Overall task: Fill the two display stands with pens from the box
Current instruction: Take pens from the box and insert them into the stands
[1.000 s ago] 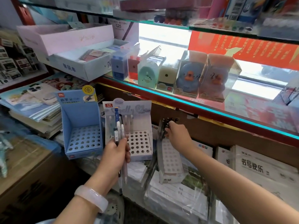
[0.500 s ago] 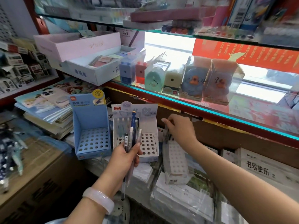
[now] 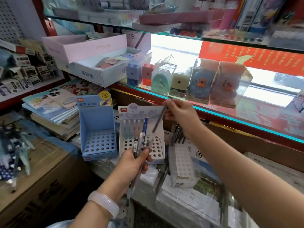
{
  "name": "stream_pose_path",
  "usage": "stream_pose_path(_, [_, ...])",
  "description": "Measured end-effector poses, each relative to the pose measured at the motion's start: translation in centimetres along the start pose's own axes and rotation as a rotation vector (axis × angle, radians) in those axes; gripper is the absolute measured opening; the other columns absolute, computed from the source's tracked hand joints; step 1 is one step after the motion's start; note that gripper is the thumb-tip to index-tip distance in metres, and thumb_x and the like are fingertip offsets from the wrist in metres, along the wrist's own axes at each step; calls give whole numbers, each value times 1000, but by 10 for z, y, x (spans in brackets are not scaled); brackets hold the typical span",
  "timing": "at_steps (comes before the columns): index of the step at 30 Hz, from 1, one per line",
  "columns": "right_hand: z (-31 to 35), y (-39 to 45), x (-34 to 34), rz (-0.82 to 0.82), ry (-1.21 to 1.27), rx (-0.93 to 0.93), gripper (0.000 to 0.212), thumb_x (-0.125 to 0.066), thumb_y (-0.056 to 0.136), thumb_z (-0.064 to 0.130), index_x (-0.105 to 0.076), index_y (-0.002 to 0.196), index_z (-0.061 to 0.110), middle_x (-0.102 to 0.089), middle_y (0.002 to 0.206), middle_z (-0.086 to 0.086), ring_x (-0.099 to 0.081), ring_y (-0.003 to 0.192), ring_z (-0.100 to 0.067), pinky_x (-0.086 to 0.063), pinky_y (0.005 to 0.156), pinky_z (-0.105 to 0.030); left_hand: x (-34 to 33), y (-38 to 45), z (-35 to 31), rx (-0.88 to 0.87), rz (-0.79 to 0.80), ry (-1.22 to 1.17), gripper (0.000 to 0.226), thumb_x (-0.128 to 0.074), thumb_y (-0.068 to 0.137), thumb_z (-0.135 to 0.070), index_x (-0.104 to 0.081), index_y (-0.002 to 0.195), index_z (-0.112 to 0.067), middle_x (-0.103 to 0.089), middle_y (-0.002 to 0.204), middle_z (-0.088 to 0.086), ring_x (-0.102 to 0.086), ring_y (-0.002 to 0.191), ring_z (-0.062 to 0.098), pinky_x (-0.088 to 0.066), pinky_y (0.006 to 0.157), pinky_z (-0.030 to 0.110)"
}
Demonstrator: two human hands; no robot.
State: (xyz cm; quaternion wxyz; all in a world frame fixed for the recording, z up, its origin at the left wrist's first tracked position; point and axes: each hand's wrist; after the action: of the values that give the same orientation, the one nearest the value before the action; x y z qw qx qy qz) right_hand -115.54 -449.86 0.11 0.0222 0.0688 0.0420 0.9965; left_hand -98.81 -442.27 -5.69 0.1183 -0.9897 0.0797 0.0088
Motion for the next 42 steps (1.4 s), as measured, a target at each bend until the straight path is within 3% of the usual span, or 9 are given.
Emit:
stream_pose_path(8, [-30,5,56,-253,-730,198,12,-54,94,22,-59,101,13,-61,76,5,-63,69,-10,-50,61,-19,1,7,1,29,-126,-87,17,-43,96,-7,-59,96,-10,-63,72,5,-51,55,11,-47,50,19])
stream_pose_path(13, [-66,-9,47,-190,-799,62,9,-50,96,21,-51,100,13,-63,83,-4,-62,72,-18,-54,63,-34,-2,9,2,12,-155,-118,17,-44,96,-7,-58,97,-16,-66,80,4,-54,61,12,-50,52,16])
stream_pose_path(17, [-78,-11,42,-193,-863,46,8,-47,98,22,-45,98,14,-58,82,-4,-56,70,-18,-39,50,-22,-1,11,3,5,-174,-147,15,-46,95,-8,-57,101,-15,-68,82,5,-58,64,13,-52,53,17])
stream_pose_path(22, [-94,-13,34,-92,-969,-45,12,-45,99,23,-47,99,10,-63,86,-8,-62,74,-23,-52,66,-36,1,14,6,3,-164,-170,17,-47,94,-8,-59,106,-5,-70,82,3,-66,61,12,-55,55,20])
stream_pose_path(29, [-94,-5,29,-77,-1000,-95,13,-47,98,22,-46,89,12,-62,86,-10,-62,78,-26,-48,66,-36,0,9,5,-11,-133,-91,18,-50,93,-12,-63,103,-5,-69,70,-3,-58,52,5,-49,50,16])
stream_pose_path(33, [-84,-7,37,-35,-1028,-176,17,-53,95,29,-53,93,13,-63,90,-5,-62,80,-21,-53,71,-35,5,4,2,-13,-165,-106,13,-50,93,-13,-63,92,-16,-71,84,2,-54,53,6,-48,51,18])
stream_pose_path(37, [-50,-10,37,-193,-1054,2,25,-54,93,38,-58,105,16,-65,91,1,-63,77,-15,-55,70,-33,8,1,1,-13,-172,-114,12,-50,93,-13,-61,97,-17,-72,84,2,-53,54,7,-47,52,19])
stream_pose_path(39, [-25,-11,19,-86,-871,78,24,-55,93,35,-61,108,18,-62,92,8,-61,80,-10,-51,69,-22,8,-1,0,-19,-164,-111,13,-51,93,-13,-61,102,-14,-71,82,2,-53,53,6,-48,52,19])
stream_pose_path(42, [0,-14,-22,244,-515,-60,29,-54,93,33,-62,115,17,-61,93,12,-60,90,-6,-46,71,-15,8,-3,-2,-21,-148,-121,16,-52,93,-13,-61,105,-8,-72,79,1,-53,50,5,-48,50,18])
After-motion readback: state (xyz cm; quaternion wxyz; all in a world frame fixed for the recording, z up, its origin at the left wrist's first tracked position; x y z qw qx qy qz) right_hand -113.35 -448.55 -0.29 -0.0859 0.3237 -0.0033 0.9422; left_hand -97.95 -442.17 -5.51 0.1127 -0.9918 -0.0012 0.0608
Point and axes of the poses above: each hand's wrist, its own y-axis towards the middle knuckle, its own x-axis out of the back of the hand, z = x × y
